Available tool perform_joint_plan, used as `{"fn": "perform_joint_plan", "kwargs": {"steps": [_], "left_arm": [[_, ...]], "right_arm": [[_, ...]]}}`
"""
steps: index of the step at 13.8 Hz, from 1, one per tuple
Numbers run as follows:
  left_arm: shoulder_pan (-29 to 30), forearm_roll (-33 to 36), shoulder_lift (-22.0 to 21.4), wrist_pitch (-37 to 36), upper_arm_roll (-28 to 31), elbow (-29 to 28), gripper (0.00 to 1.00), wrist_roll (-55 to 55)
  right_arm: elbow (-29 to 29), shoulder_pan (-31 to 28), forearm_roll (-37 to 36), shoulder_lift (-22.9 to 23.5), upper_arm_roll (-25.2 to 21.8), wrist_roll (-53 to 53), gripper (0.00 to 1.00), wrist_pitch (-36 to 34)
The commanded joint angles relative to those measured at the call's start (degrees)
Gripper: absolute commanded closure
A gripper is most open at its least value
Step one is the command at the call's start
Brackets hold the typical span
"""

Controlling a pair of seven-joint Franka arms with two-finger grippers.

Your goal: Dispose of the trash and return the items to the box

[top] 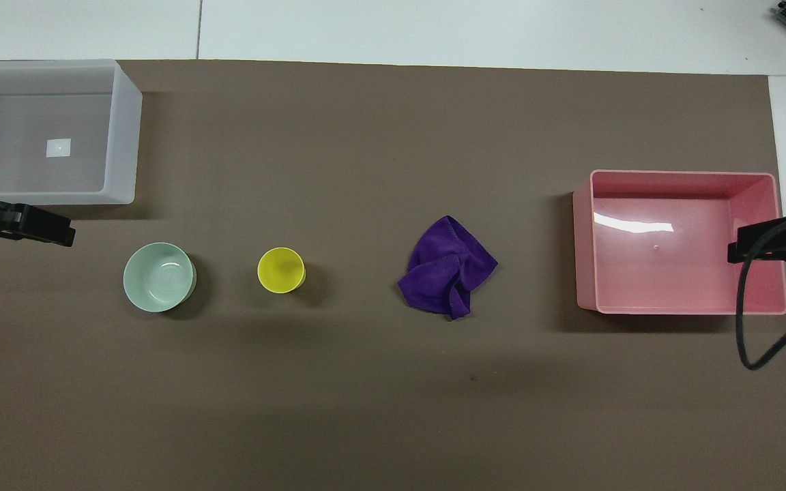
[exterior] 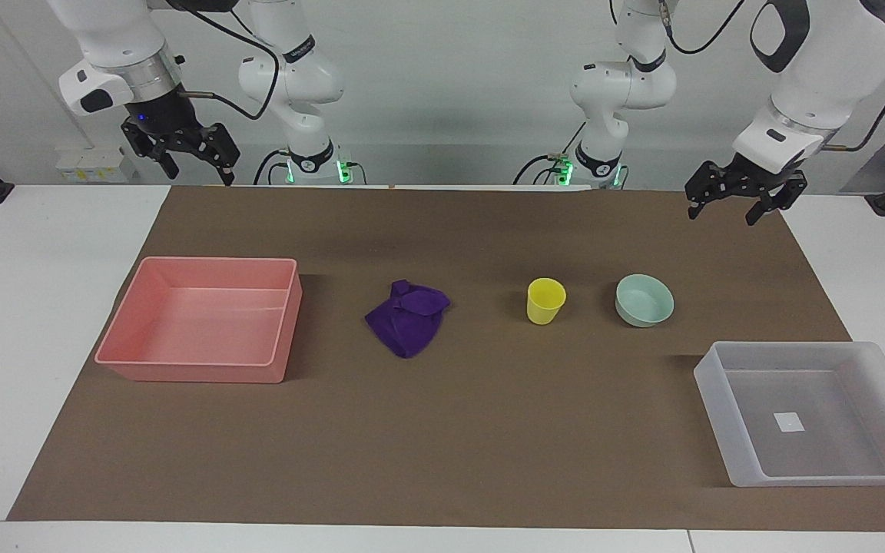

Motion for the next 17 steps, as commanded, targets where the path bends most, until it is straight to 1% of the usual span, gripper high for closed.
{"fn": "perform_joint_plan", "kwargs": {"steps": [1,3,4,13,15,16,17], "left_arm": [[0.5,-0.4,-0.9,0.4,0.1,-0.9,0.0,0.2],[0.5,-0.4,-1.0,0.8,0.1,-1.6,0.0,-0.7],[0.6,-0.3,-1.5,0.7,0.2,-2.0,0.0,-0.6],[1.4,-0.1,-1.4,2.4,0.2,-2.7,0.0,-0.8],[1.5,-0.1,-1.4,2.4,0.2,-2.7,0.0,-0.7],[1.5,-0.1,-1.4,2.5,0.2,-2.7,0.0,-0.7],[1.4,-0.1,-1.3,2.6,0.2,-2.5,0.0,-0.7]], "right_arm": [[-0.2,-0.2,0.0,0.1,0.3,1.2,0.0,0.8],[3.4,-0.7,0.1,2.7,0.3,1.9,0.0,-2.1],[3.1,-0.4,0.1,2.6,0.3,2.0,0.0,-1.5],[1.9,0.2,0.1,2.3,-0.1,1.7,0.0,-0.2],[1.9,1.6,0.0,2.4,-1.0,1.8,0.0,0.7],[1.9,2.7,0.0,2.4,-2.2,1.8,0.0,0.8],[1.9,2.8,-0.1,2.4,-2.3,1.8,0.0,0.8]]}}
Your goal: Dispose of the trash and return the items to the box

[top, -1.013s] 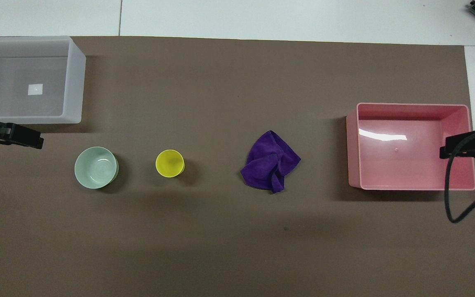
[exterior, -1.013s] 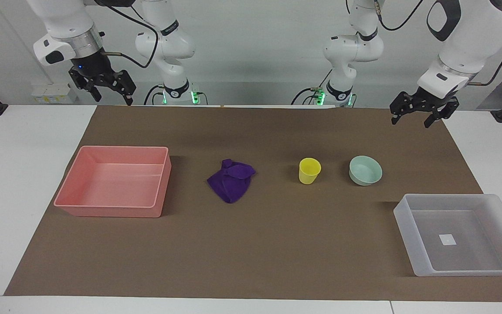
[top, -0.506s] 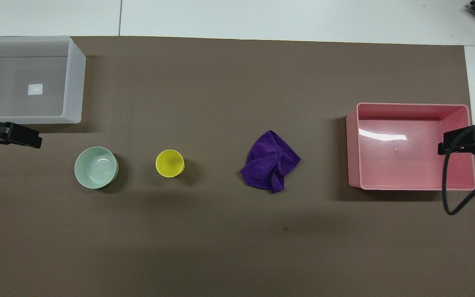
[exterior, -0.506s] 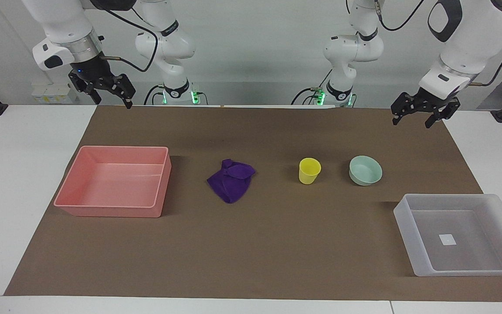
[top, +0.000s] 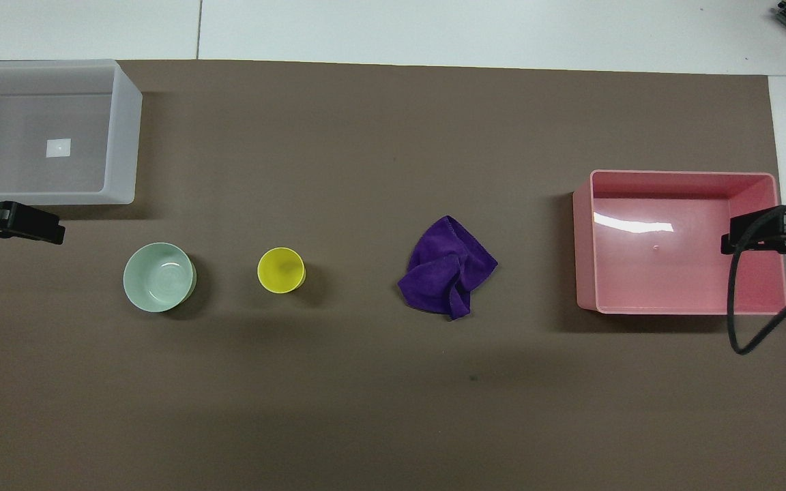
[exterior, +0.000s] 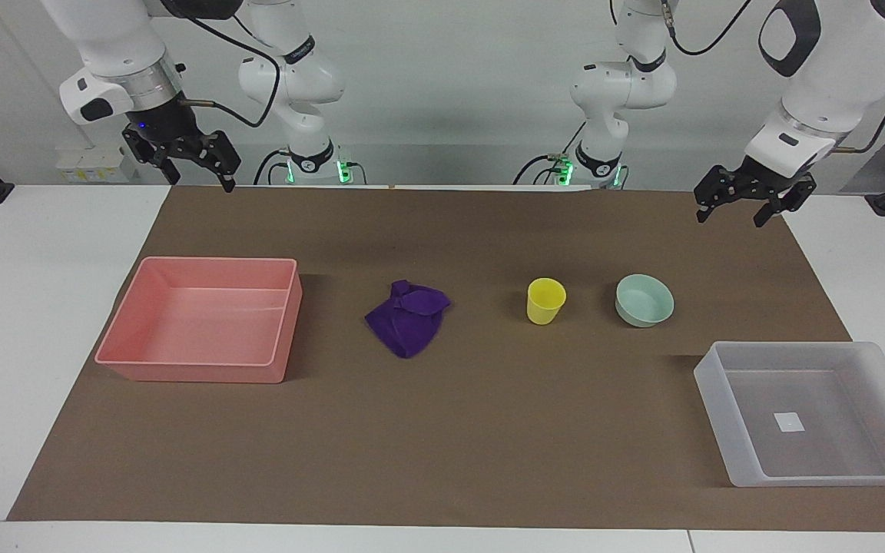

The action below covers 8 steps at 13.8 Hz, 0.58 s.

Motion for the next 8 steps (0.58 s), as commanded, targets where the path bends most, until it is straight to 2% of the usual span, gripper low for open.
{"fn": "perform_joint_plan", "kwargs": {"steps": [1,8], "left_arm": [[0.6,-0.1,-1.3,1.4,-0.3,-1.7,0.0,-0.2],[1.2,-0.2,-0.8,3.2,-0.2,-3.3,0.0,0.0]], "right_arm": [[0.5,1.2,0.0,0.4,-1.2,0.7,0.0,0.6],[-0.1,1.3,0.0,0.3,-1.5,0.5,0.0,0.7]]}}
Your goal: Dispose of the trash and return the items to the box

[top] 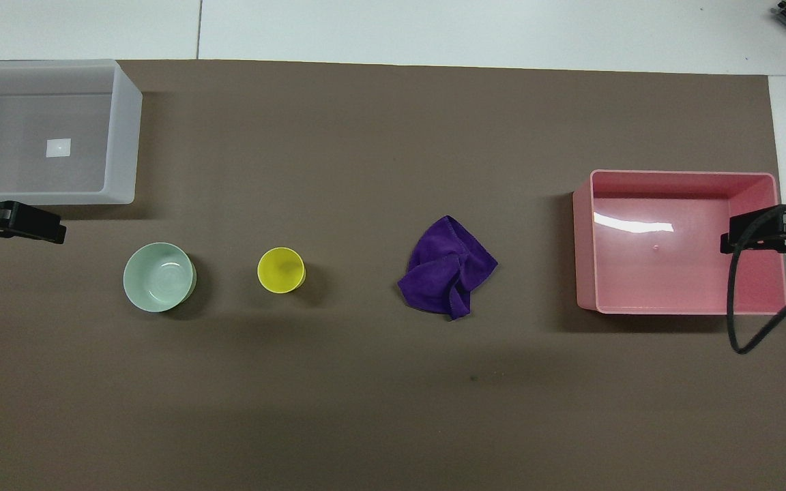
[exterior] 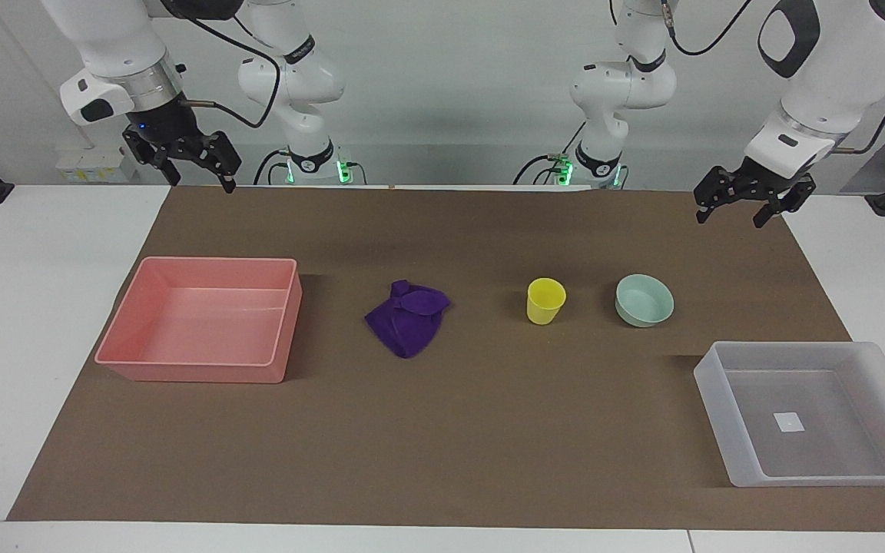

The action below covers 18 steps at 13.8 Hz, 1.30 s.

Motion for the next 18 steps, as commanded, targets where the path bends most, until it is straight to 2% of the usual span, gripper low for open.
{"fn": "perform_joint_plan", "kwargs": {"steps": [1,4,10,14,16,18], "left_arm": [[2.4,-0.2,-1.1,4.5,-0.3,-4.7,0.0,0.2],[2.6,-0.3,-0.8,9.4,-0.3,-9.7,0.0,0.3],[2.7,-2.3,-0.4,25.0,-0.3,-22.6,0.0,0.5],[3.1,-3.9,0.4,36.5,-0.3,-31.8,0.0,0.6],[3.1,-4.6,1.2,38.8,-0.4,-33.5,0.0,0.6],[3.1,-6.4,2.1,41.3,-0.4,-34.7,0.0,0.6]], "right_arm": [[-0.2,0.0,0.0,0.1,-0.5,0.4,0.0,0.5],[-0.1,0.4,-0.1,0.0,-0.5,0.6,0.0,0.7],[-0.8,0.7,-0.7,0.8,-0.4,0.9,0.0,2.0],[-1.3,3.0,-0.7,5.5,0.0,3.0,0.0,9.4],[-2.4,6.2,-0.7,7.9,0.0,5.1,0.0,13.5],[-6.7,10.1,-0.7,9.7,0.0,8.3,0.0,20.6]]}}
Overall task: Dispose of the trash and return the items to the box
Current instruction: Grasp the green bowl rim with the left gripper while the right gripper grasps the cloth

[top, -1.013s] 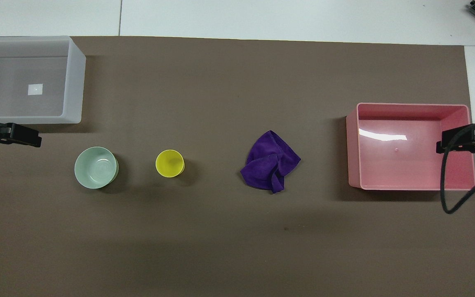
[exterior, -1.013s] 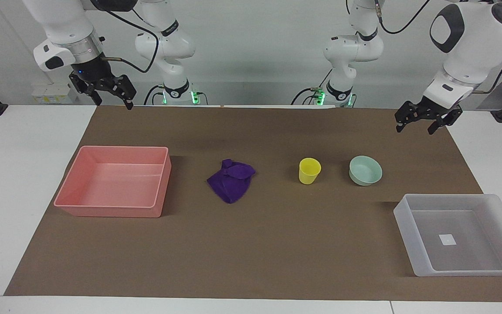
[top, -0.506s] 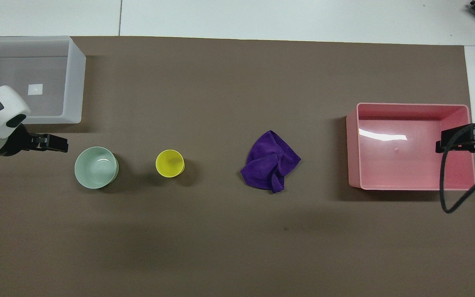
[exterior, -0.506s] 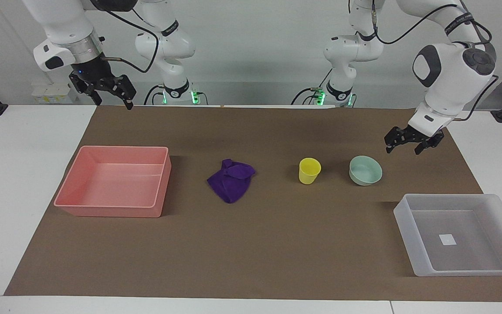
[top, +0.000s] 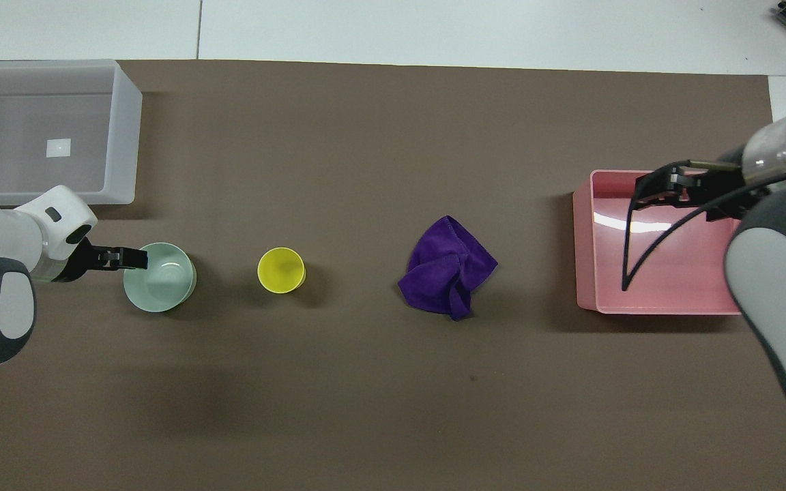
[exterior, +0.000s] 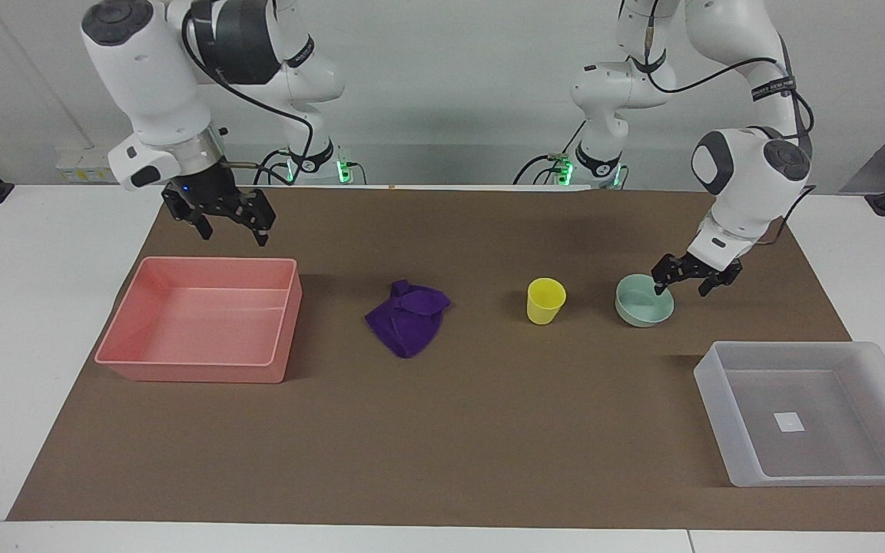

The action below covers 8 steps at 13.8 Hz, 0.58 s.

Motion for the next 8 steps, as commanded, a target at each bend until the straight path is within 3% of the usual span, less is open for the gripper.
{"fn": "perform_joint_plan", "kwargs": {"steps": [1,5,8], "left_arm": [[0.7,-2.8,1.3,4.2,-0.5,-2.0,0.0,0.5],[0.3,-3.7,2.9,6.0,-0.5,-3.0,0.04,0.4],[0.5,-4.3,2.6,6.1,-0.5,-4.3,0.32,0.4]], "right_arm": [[-6.5,3.7,-0.6,1.2,0.0,3.4,0.0,9.6],[-16.0,10.2,0.1,1.4,0.1,7.7,0.0,19.4],[-22.9,15.7,0.4,3.0,0.1,13.1,0.0,30.5]]}}
